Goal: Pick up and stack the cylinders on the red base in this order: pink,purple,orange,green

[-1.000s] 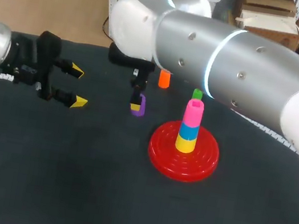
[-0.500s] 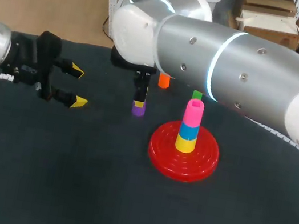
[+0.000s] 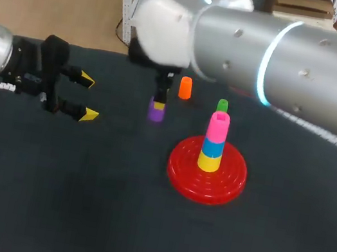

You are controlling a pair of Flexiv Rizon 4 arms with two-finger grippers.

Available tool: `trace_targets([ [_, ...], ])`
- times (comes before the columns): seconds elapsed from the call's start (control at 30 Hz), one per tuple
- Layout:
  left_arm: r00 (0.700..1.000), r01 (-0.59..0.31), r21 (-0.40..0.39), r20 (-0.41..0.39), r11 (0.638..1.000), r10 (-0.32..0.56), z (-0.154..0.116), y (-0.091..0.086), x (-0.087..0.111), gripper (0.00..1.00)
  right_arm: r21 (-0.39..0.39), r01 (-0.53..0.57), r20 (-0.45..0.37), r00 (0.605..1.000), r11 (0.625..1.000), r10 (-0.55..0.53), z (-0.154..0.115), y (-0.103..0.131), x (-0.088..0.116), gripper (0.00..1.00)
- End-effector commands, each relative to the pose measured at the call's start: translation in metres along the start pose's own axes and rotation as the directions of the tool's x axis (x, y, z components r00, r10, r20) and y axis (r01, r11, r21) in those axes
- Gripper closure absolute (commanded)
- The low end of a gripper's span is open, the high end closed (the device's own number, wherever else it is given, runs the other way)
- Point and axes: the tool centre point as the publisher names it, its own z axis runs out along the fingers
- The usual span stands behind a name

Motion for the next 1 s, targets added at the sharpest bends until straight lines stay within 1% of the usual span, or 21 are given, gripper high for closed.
trace_targets([
  [0.03,1.0,0.001,0.004,-0.006,1.0,-0.001,0.001,0.002,-0.001,0.0,0.082,0.011,0.05,0.999,0.997,-0.015,-0.053,0.022,0.036,1.0],
  [0.13,1.0,0.001,0.004,-0.006,1.0,-0.001,0.001,0.002,-0.001,0.0,0.078,0.015,0.047,0.999,0.997,-0.019,-0.085,0.029,0.059,1.0],
  [0.23,1.0,0.001,0.004,-0.006,1.0,-0.001,0.001,0.002,-0.001,0.0,0.081,-0.001,0.067,0.998,0.997,-0.005,-0.115,0.04,0.082,1.0],
  [0.37,1.0,0.001,0.004,-0.006,1.0,-0.001,0.001,0.002,-0.001,0.0,0.112,-0.047,0.09,0.995,0.993,0.037,-0.136,0.055,0.104,1.0],
  [0.5,1.0,0.001,0.004,-0.006,1.0,-0.001,0.001,0.002,-0.001,0.0,0.13,-0.082,0.105,0.992,0.988,0.068,-0.141,0.071,0.115,1.0],
  [0.73,1.0,0.001,0.004,-0.006,1.0,-0.001,0.001,0.002,-0.001,0.0,0.12,-0.131,0.107,0.987,0.984,0.118,-0.14,0.093,0.13,1.0],
  [0.87,1.0,0.001,0.004,-0.006,1.0,-0.001,0.001,0.002,-0.001,0.0,0.107,-0.154,0.107,0.984,0.982,0.143,-0.138,0.099,0.136,1.0],
  [1.0,1.0,0.001,0.004,-0.006,1.0,-0.001,0.001,0.002,-0.001,0.0,0.098,-0.148,0.096,0.986,0.984,0.138,-0.133,0.101,0.135,1.0],
])
